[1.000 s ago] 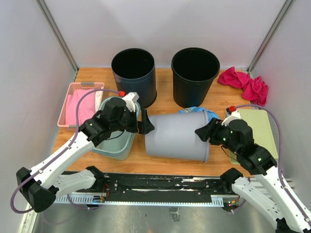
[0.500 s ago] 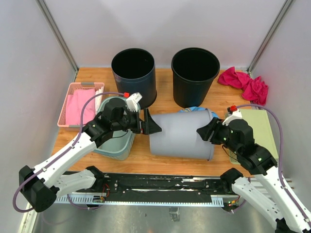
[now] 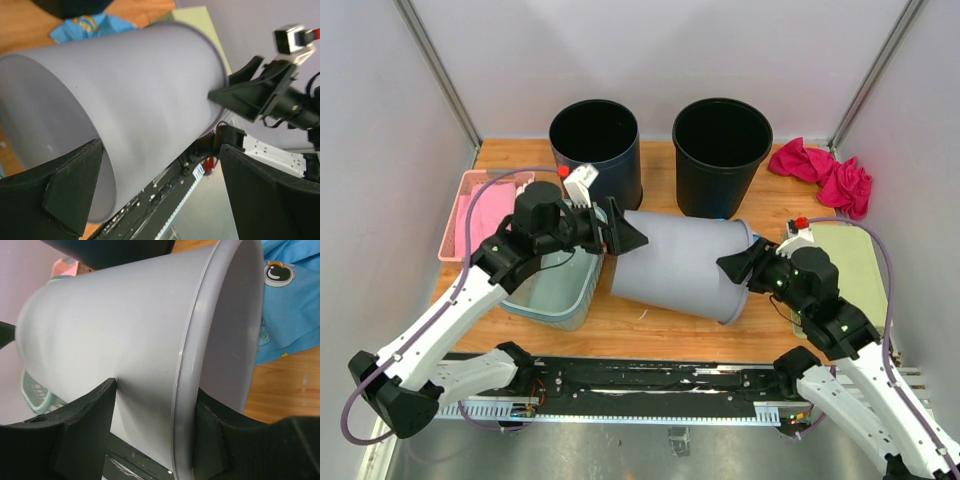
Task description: Turn the large container upside down
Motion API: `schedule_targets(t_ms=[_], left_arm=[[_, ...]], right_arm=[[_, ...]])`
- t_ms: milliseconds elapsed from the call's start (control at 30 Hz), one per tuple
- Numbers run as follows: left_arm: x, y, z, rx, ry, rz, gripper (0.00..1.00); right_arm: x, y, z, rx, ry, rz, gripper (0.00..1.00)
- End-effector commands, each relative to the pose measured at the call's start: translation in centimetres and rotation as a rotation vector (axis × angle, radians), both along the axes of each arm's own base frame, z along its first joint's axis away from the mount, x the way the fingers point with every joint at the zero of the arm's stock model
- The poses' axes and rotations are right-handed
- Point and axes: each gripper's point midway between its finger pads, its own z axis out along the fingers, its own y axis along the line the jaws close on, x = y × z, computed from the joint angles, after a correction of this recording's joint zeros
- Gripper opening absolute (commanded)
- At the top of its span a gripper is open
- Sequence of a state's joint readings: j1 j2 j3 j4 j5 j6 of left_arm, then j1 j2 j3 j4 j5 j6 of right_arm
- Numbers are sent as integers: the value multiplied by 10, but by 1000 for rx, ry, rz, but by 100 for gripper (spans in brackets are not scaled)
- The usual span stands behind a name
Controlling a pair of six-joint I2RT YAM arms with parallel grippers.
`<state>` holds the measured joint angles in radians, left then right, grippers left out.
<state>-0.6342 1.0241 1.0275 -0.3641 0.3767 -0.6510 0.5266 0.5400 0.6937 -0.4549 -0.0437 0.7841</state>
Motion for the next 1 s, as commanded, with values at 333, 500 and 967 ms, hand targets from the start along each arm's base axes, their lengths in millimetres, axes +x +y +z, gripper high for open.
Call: schedule_targets(t_ms=[333,500,967], left_arm=[[-45,-34,109,-309,-216,-293,99],[-41,-47,115,-339,-211,-344,99],[-33,-71,93,-328,-160,-388,99]], right_arm=[[-30,42,-82,175,315,132,54],[-35,37,-102,207,360,81,54],[-49,9,-137,50,428,11,56]])
